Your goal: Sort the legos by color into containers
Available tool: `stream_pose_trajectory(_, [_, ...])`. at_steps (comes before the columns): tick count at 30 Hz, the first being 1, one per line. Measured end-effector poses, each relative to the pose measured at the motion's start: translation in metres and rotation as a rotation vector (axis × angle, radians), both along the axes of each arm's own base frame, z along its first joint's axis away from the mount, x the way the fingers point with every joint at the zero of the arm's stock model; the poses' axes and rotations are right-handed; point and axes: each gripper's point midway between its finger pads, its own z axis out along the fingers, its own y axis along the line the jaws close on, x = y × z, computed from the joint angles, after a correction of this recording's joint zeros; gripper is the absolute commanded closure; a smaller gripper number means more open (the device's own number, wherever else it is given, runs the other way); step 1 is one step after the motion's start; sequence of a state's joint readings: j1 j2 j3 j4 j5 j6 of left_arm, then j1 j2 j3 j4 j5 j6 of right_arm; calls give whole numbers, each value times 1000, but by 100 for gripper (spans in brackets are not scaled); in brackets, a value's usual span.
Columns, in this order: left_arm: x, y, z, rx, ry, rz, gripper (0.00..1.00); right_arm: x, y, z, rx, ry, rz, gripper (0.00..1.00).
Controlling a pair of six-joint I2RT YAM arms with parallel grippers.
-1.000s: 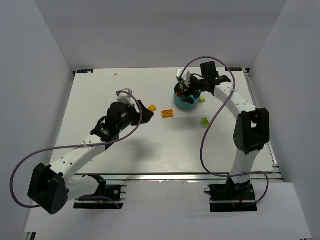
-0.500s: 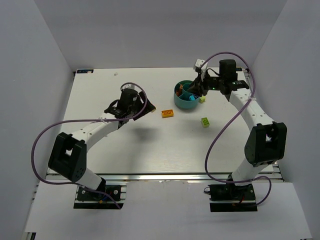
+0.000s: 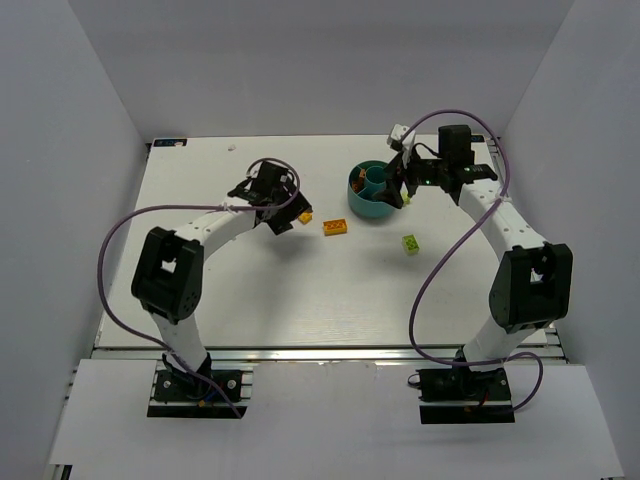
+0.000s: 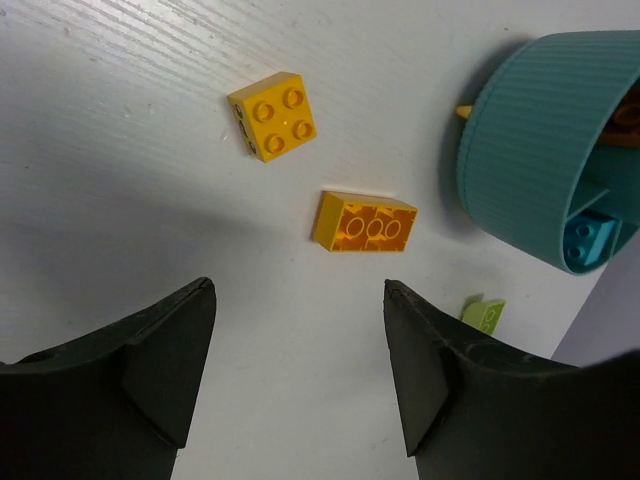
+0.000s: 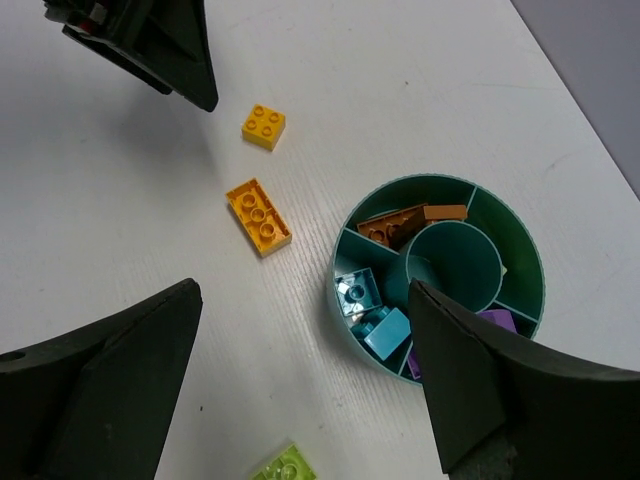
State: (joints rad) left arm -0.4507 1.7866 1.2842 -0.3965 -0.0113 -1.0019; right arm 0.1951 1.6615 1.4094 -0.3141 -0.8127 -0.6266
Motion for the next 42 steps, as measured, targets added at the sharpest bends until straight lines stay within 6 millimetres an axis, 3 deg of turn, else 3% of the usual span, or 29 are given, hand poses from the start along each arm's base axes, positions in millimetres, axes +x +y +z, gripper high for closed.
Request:
stream_pose_trajectory(13, [30,-10,-30,92,172,30,23,11,-13,-9,27,33,-84,13])
stream_pose_trajectory(19, [30,-7,-47,135,233,38,24,17,-21,-10,48,42,-126,15])
stream_pose_trajectory(31, [34,-6,-49,162,251,48,26,30,-41,-11,83,50,-210,19])
stream_pose_trajectory(42, [58,-15,-64,172,258,61,29,19,-41,-15,96,57,-214,19])
